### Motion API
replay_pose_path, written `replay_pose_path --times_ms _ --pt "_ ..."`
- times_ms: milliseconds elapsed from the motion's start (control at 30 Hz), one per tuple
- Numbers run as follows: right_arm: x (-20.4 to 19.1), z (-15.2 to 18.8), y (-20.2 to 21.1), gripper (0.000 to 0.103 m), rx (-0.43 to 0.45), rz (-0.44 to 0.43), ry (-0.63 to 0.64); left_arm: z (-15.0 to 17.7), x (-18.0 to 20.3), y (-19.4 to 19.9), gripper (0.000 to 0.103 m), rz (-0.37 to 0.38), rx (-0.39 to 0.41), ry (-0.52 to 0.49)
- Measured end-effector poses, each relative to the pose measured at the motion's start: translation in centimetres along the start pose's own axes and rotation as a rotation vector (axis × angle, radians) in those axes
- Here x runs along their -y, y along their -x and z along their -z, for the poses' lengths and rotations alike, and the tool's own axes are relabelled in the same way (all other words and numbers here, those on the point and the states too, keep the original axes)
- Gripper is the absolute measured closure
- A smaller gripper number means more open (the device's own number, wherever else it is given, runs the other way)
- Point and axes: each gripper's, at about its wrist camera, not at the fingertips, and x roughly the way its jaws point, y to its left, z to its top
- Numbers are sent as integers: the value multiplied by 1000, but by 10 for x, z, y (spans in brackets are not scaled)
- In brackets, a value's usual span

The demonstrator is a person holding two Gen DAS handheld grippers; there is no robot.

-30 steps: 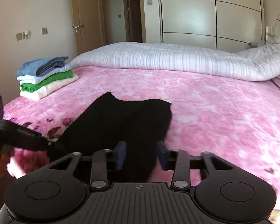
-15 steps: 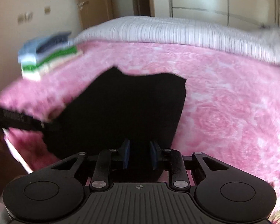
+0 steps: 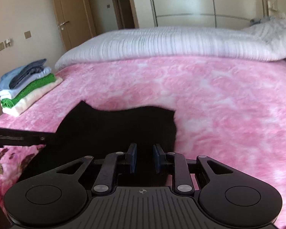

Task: Fold clothes
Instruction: 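Press the folded black garment flat with both grippers and release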

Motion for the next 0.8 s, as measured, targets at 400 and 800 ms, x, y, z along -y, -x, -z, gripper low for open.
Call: replay_pose_path --times_ms 400,800 --pt "-4 -8 -1 79 -54 51 43 4 1 26 100 2 23 53" --pt "-23 4 52 79 -50 58 48 38 17 60 100 11 3 7"
